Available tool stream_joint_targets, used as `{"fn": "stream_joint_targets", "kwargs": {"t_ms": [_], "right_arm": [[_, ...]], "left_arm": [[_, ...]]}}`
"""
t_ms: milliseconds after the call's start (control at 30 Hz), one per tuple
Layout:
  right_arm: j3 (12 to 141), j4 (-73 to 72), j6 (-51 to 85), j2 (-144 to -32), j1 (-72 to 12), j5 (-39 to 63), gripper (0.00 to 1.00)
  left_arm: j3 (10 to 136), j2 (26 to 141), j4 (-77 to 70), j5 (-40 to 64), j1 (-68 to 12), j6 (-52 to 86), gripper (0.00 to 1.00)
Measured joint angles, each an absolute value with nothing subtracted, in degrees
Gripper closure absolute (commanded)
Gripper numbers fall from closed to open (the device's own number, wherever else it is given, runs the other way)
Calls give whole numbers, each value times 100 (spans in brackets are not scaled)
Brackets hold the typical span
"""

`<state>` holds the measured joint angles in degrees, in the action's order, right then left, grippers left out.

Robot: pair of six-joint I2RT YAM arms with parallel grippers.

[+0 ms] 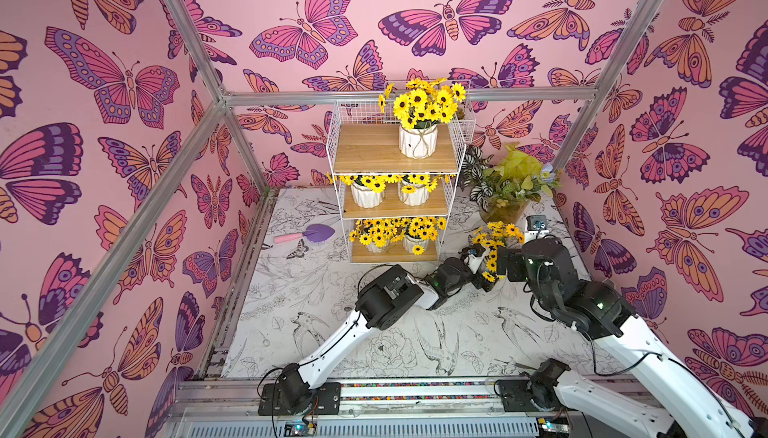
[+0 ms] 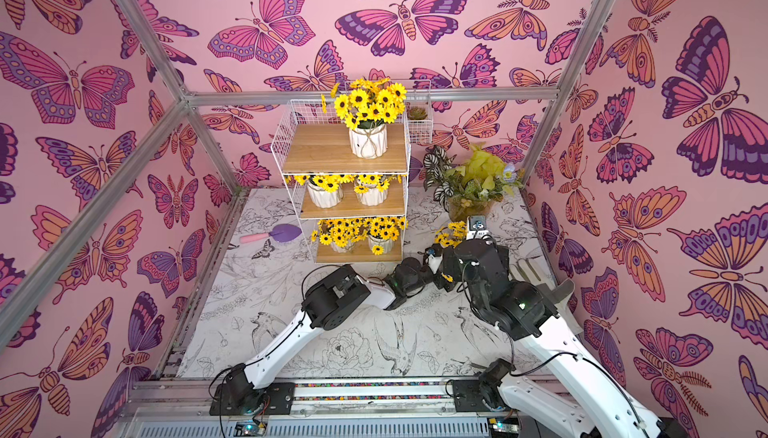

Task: Take the sunflower pots off the shelves
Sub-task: Place the sunflower pot at the center of the board.

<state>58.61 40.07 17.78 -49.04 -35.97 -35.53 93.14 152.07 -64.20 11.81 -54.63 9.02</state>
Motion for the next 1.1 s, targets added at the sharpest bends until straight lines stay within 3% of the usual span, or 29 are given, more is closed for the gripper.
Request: {"fn": "stream_joint_targets", "kwargs": {"t_ms": [1100], "right_arm": [[5682,4010,1754,-4501,-3597,-3485,1]], "left_arm": [[9828,15159,-6447,989,-5553,753,1]]}}
